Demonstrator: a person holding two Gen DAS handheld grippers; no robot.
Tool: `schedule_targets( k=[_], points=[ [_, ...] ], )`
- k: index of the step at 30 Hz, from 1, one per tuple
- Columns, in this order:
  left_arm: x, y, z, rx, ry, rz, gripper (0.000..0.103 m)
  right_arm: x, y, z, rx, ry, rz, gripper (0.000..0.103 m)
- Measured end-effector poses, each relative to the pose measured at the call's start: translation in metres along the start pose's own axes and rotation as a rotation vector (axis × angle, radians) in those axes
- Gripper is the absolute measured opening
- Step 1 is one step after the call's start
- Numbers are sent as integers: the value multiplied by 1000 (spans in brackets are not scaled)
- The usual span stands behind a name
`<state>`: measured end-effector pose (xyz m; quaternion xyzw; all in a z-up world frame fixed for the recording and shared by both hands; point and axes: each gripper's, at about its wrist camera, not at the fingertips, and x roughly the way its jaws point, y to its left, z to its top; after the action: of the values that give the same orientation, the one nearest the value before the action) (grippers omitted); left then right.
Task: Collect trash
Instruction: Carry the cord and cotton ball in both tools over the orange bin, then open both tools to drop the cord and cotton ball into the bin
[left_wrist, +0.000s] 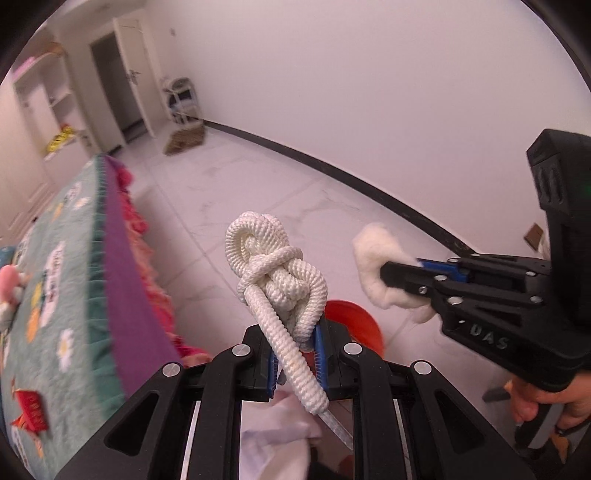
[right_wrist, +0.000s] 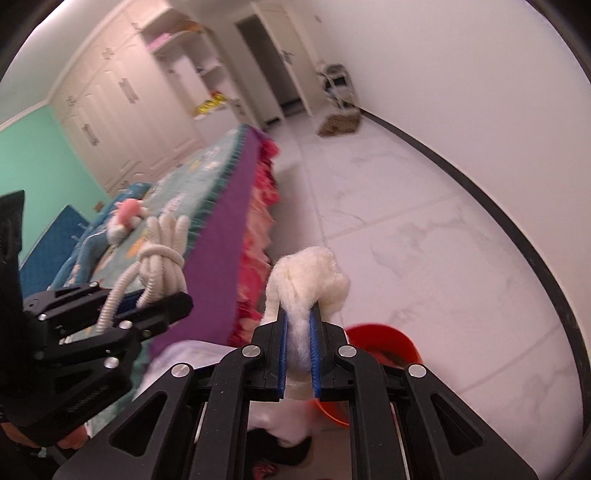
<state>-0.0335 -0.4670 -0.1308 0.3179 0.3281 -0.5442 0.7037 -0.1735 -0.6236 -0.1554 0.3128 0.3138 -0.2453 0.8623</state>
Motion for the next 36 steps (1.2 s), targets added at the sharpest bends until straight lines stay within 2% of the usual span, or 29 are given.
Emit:
schedule_targets(
  k=[6, 14, 17, 20, 24, 25, 26, 27, 36],
  points=[
    [55, -11, 8, 7, 95, -60, 17, 40, -47, -9, 80, 64, -34, 11],
    [99, -12, 6, 16, 195, -70, 21, 89, -64, -19, 101, 137, -48, 12],
    [108, -15, 5, 36, 223, -64, 27, 103, -63, -18, 109, 147, -60, 19],
    [110, -22, 7, 46, 231, -50, 34, 108, -64, -20, 122, 152, -63, 29],
    [107, -23, 8, 52, 225, -38, 39, 112, -65, -22, 121, 159, -72, 30],
    [108, -23, 8, 52, 228, -39, 43, 112, -66, -22, 121, 158, -74, 31],
    [108, -23, 8, 54, 232, -39, 49, 111, -66, -22, 122, 155, -78, 38],
    [107, -23, 9, 57, 228, -29, 56, 110, -66, -22, 125, 149, -82, 40],
    [88, -17, 15, 28, 169, -7, 56, 88, -52, -9, 96, 94, -96, 40]
  ],
)
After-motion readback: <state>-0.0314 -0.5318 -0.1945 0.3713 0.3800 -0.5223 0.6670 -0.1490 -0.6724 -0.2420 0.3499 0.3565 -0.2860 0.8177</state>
